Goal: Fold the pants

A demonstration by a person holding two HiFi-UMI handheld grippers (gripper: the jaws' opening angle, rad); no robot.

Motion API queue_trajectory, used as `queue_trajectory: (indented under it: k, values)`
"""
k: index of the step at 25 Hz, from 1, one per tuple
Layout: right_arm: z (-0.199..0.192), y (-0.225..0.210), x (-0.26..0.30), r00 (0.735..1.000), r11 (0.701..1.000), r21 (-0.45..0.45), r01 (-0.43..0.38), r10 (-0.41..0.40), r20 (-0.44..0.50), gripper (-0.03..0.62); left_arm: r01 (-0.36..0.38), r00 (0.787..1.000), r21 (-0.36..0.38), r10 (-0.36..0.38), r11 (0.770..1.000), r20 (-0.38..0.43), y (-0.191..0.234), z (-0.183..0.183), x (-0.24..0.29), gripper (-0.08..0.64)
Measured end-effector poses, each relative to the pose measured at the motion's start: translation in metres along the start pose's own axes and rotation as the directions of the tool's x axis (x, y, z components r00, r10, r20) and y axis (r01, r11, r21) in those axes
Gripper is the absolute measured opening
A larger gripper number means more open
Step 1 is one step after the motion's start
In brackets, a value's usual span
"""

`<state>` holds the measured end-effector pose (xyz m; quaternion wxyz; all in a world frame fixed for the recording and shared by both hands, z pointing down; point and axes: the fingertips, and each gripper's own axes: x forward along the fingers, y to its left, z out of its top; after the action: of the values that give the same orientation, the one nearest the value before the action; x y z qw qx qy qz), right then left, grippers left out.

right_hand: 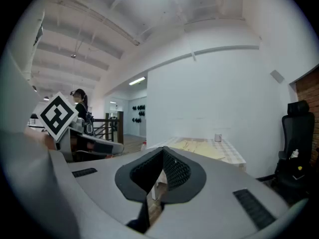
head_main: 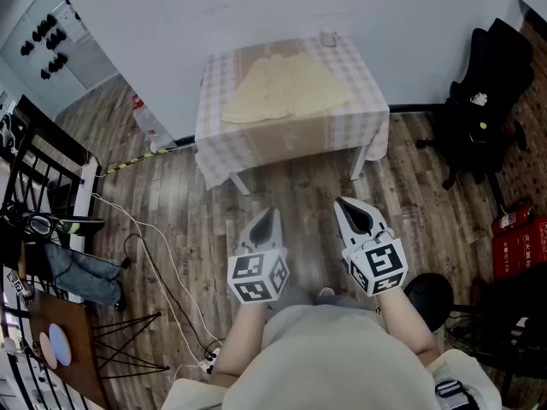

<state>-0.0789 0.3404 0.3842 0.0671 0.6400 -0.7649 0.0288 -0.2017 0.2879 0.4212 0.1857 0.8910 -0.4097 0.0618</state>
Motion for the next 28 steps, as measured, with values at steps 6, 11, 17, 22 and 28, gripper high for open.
queue_trajectory:
  k: [6,11,17,22,28]
  values:
    - [0.003,0.009,-0.006,1.0,1.0,0.006,0.0,0.0,0.012,0.0,0.0,1.0,0.014,0.0,1.0,-0.002,0.003,-0.002,-0.012,0.006]
    - [0.006,0.012,-0.004,1.0,1.0,-0.004,-0.019,0.02,0.018,0.0,-0.011,1.0,0.005,0.011,1.0,0.003,0.002,-0.003,-0.015,0.006]
    - [0.009,0.009,-0.006,0.999,1.0,0.019,-0.013,0.012,0.045,0.0,-0.022,1.0,-0.01,0.022,1.0,0.001,0.0,-0.006,-0.017,0.006]
    - [0.003,0.006,-0.007,0.999,0.999,0.023,-0.022,0.021,0.032,0.0,-0.04,0.999,-0.014,0.04,0.999,-0.008,-0.002,-0.014,-0.016,0.006]
    - [-0.011,0.003,-0.003,0.999,0.998,0.046,-0.036,0.036,0.01,0.0,-0.063,0.998,-0.021,0.063,0.998,-0.031,0.001,-0.027,-0.017,0.006]
